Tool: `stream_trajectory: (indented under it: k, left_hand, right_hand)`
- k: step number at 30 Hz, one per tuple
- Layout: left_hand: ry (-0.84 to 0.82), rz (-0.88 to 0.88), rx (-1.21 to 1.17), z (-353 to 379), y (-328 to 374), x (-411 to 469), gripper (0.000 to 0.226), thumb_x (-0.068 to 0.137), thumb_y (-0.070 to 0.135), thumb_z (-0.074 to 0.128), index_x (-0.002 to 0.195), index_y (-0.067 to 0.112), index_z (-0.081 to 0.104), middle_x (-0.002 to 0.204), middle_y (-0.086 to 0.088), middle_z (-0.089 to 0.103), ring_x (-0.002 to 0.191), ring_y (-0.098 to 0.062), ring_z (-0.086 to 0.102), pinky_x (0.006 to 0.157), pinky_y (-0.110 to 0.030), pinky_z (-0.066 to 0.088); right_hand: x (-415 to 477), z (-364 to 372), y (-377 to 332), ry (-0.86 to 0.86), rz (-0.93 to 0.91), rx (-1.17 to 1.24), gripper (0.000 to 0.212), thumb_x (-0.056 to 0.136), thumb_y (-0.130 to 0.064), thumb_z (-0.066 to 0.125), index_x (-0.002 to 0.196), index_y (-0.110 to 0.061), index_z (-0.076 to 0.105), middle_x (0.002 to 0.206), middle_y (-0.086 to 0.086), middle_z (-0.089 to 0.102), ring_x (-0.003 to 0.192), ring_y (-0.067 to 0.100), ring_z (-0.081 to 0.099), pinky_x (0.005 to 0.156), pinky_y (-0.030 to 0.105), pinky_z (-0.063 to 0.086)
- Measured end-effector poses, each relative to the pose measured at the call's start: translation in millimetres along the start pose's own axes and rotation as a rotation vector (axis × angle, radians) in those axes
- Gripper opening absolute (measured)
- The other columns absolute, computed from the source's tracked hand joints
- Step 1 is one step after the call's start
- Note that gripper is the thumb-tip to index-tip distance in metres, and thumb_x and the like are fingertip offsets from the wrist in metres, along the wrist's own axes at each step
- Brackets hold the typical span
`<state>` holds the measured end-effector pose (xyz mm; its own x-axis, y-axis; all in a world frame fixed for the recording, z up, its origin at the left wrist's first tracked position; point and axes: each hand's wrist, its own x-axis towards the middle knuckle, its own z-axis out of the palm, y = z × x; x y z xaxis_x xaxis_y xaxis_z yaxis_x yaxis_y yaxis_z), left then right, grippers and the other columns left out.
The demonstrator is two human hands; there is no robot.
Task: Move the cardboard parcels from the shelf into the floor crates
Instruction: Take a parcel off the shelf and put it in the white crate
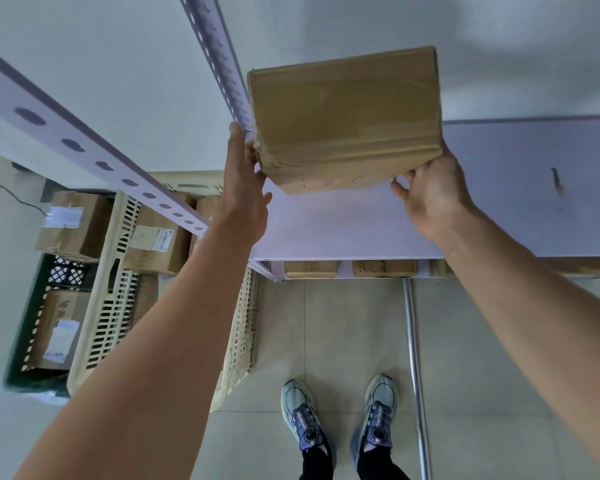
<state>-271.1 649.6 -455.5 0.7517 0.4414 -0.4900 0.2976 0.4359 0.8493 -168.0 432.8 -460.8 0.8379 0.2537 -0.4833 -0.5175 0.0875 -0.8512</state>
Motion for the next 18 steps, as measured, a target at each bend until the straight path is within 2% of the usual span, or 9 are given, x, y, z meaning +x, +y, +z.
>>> stream_trajectory:
  k: [1, 4, 7, 10, 12, 14, 15, 16, 18]
  left_hand:
    - [-0.011, -0.012, 0.005, -0.5, -2.0, -0.3, 0.054, 0.108, 0.073, 0.017, 0.114, 0.047, 0.065, 0.140, 0.022, 0.063, 0.138, -0.010, 0.051, 0.130, -0.059, 0.014]
    - [-0.028, -0.025, 0.031, 1.6, -2.9, 0.4, 0.051, 0.109, 0.071, 0.017, 0.122, 0.046, 0.059, 0.142, 0.017, 0.058, 0.136, -0.011, 0.051, 0.126, -0.055, 0.018]
    - [-0.014, -0.029, 0.050, 4.7, 0.3, 0.3, 0.051, 0.108, 0.072, 0.018, 0.114, 0.048, 0.063, 0.131, 0.020, 0.064, 0.130, -0.008, 0.056, 0.123, -0.054, 0.023]
    - [-0.015, -0.029, 0.056, 4.9, 2.6, -2.5, 0.056, 0.107, 0.074, 0.017, 0.116, 0.046, 0.064, 0.140, 0.013, 0.065, 0.140, -0.015, 0.053, 0.126, -0.054, 0.025]
    - [-0.017, -0.016, 0.017, 3.2, 1.9, -7.9, 0.061, 0.109, 0.072, 0.016, 0.119, 0.045, 0.070, 0.127, 0.012, 0.075, 0.130, -0.014, 0.064, 0.114, -0.046, 0.043]
    - [-0.028, -0.010, -0.072, -0.8, -1.5, -13.0, 0.073, 0.111, 0.068, 0.019, 0.107, 0.037, 0.084, 0.108, 0.007, 0.083, 0.106, -0.014, 0.078, 0.090, -0.037, 0.060]
    - [-0.028, -0.031, -0.115, -3.3, -4.0, -15.0, 0.077, 0.110, 0.070, 0.021, 0.104, 0.033, 0.088, 0.107, 0.002, 0.084, 0.102, -0.018, 0.080, 0.084, -0.037, 0.064]
    - [-0.017, -0.054, -0.147, -5.8, -7.1, -16.6, 0.078, 0.107, 0.074, 0.024, 0.109, 0.029, 0.088, 0.111, -0.004, 0.084, 0.104, -0.024, 0.081, 0.083, -0.040, 0.065]
    - [-0.010, -0.090, -0.176, -10.8, -16.2, -17.3, 0.079, 0.104, 0.077, 0.030, 0.133, 0.020, 0.076, 0.122, -0.009, 0.081, 0.113, -0.032, 0.078, 0.087, -0.044, 0.065]
  right_hand:
    - [0.6, -1.5, 1.6, 0.025, 0.017, -0.003, 0.035, 0.114, -0.045, 0.033, 0.113, -0.038, 0.068, 0.121, -0.018, 0.074, 0.134, 0.009, 0.060, 0.126, 0.045, 0.032]
    - [2.8, -5.0, 4.3, 0.046, 0.039, -0.025, 0.033, 0.114, -0.043, 0.034, 0.109, -0.039, 0.067, 0.115, -0.018, 0.073, 0.134, 0.013, 0.060, 0.126, 0.047, 0.033]
    - [1.8, -7.7, 3.6, 0.058, 0.053, -0.047, 0.033, 0.114, -0.046, 0.034, 0.107, -0.041, 0.066, 0.129, -0.010, 0.069, 0.140, 0.021, 0.056, 0.125, 0.051, 0.035]
    - [-1.3, -9.5, 0.0, 0.054, 0.063, -0.063, 0.040, 0.112, -0.055, 0.035, 0.120, -0.038, 0.070, 0.131, -0.005, 0.073, 0.133, 0.024, 0.062, 0.117, 0.050, 0.042]
    - [-4.3, -10.5, -1.0, 0.049, 0.055, -0.033, 0.051, 0.111, -0.060, 0.031, 0.118, -0.034, 0.075, 0.118, -0.006, 0.078, 0.120, 0.019, 0.070, 0.104, 0.042, 0.051]
    - [-5.1, -13.6, 2.3, 0.020, 0.053, 0.035, 0.062, 0.112, -0.059, 0.029, 0.101, -0.031, 0.083, 0.105, -0.004, 0.082, 0.104, 0.017, 0.077, 0.086, 0.036, 0.059]
    - [-5.4, -15.4, 4.9, 0.012, 0.068, 0.057, 0.065, 0.111, -0.060, 0.030, 0.097, -0.029, 0.085, 0.102, -0.002, 0.083, 0.099, 0.019, 0.079, 0.081, 0.036, 0.061]
    - [-5.7, -16.9, 8.2, 0.002, 0.095, 0.078, 0.066, 0.109, -0.064, 0.032, 0.100, -0.027, 0.085, 0.104, 0.002, 0.083, 0.098, 0.022, 0.080, 0.078, 0.038, 0.062]
    - [-6.9, -19.1, 16.7, -0.022, 0.151, 0.113, 0.067, 0.103, -0.073, 0.037, 0.114, -0.023, 0.079, 0.111, 0.008, 0.081, 0.102, 0.030, 0.078, 0.084, 0.045, 0.062]
